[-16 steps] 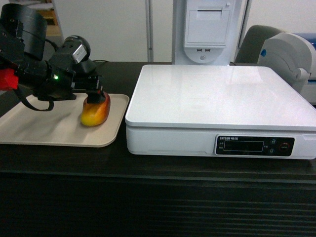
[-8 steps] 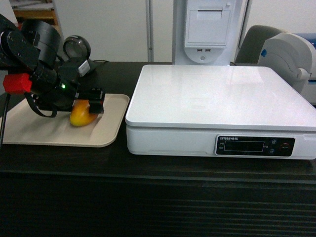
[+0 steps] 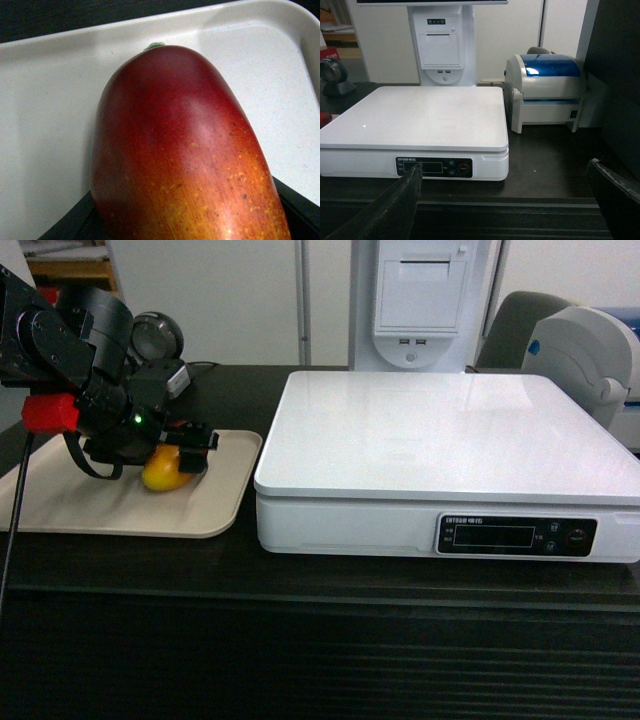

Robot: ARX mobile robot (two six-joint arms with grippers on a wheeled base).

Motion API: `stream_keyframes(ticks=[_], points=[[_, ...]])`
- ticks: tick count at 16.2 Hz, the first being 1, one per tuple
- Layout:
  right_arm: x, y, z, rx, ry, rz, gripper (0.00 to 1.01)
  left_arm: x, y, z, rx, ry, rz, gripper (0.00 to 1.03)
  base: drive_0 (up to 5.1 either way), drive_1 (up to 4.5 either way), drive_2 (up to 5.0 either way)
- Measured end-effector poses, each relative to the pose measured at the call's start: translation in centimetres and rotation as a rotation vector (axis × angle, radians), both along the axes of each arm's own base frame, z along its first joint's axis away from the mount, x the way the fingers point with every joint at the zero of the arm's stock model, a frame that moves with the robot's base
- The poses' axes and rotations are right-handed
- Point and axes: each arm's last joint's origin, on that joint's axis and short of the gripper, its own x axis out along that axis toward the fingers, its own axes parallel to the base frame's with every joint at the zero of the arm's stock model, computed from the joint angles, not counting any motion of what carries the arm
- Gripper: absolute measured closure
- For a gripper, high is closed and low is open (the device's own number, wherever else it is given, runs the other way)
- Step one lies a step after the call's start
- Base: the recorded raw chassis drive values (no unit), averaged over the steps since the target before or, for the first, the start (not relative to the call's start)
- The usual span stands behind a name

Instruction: Place dark red mango on scale at checkout

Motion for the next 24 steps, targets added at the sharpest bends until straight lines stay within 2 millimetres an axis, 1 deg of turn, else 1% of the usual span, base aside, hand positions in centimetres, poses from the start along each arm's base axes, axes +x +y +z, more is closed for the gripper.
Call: stream_keyframes(ticks=[1,2,4,5,6,7,8,9,10,11,12,15,16,19,20,21,24], points=[[0.0,0.0,0.0,0.000,0.000,0.000,0.03,0.0,0.1,0.0,-0.001,-0.016,0.003,0.35,0.0,0.00,0.0],[0.0,0.0,0.0,0.000,0.000,0.000,0.03,-0.2,0.2,-0.1,-0.005,-0.018,0.003,0.38,0.0,0.00,0.0],[0.0,0.0,0.0,0.000,0.000,0.000,0.03,-1.2,0.4,0.3,-0.012,-0.032,0.000,0.40,0.0,0.00,0.0],[0.0,0.0,0.0,0.000,0.000,0.000,0.03,-3.5,0.6,3.8,-0.029,-0.157,-0.015,0.41,0.0,0.00,0.0],[0.0,0.0,0.0,0.000,0.000,0.000,0.03,-6.6,0.4,9.1,-0.028,-0.337,-0.049,0.41,0.0,0.00,0.0],[0.0,0.0,0.0,0.000,0.001,0.000,0.03,-8.1,0.1,11.0,-0.028,-0.401,-0.065,0.41,0.0,0.00,0.0],[0.0,0.0,0.0,0.000,0.000,0.000,0.03,-10.0,-0.3,12.4,-0.037,-0.451,-0.086,0.41,0.0,0.00,0.0],[0.0,0.0,0.0,0.000,0.000,0.000,0.03,-13.8,-1.2,12.6,-0.055,-0.463,-0.133,0.41,0.0,0.00,0.0],[0.0,0.0,0.0,0.000,0.000,0.000,0.03,-17.9,-3.3,14.3,-0.127,-0.515,-0.217,0.41,0.0,0.00,0.0],[0.0,0.0,0.0,0.000,0.000,0.000,0.03,-18.5,-4.5,15.6,-0.162,-0.562,-0.258,0.41,0.0,0.00,0.0],[0.0,0.0,0.0,0.000,0.000,0.000,0.03,-18.4,-5.6,15.4,-0.178,-0.549,-0.278,0.41,0.0,0.00,0.0],[0.0,0.0,0.0,0.000,0.000,0.000,0.03,-16.8,-8.9,13.3,-0.197,-0.450,-0.309,0.41,0.0,0.00,0.0],[0.0,0.0,0.0,0.000,0.000,0.000,0.03,-16.2,-10.5,13.1,-0.212,-0.434,-0.329,0.41,0.0,0.00,0.0],[0.0,0.0,0.0,0.000,0.000,0.000,0.03,-14.7,-15.5,13.8,-0.257,-0.421,-0.403,0.41,0.0,0.00,0.0],[0.0,0.0,0.0,0.000,0.000,0.000,0.03,-14.3,-16.9,13.7,-0.271,-0.403,-0.420,0.41,0.0,0.00,0.0],[0.0,0.0,0.0,0.000,0.000,0.000,0.03,-13.9,-18.6,13.3,-0.277,-0.380,-0.442,0.41,0.0,0.00,0.0],[0.0,0.0,0.0,0.000,0.000,0.000,0.03,-12.3,-22.1,11.8,-0.286,-0.297,-0.451,0.41,0.0,0.00,0.0]])
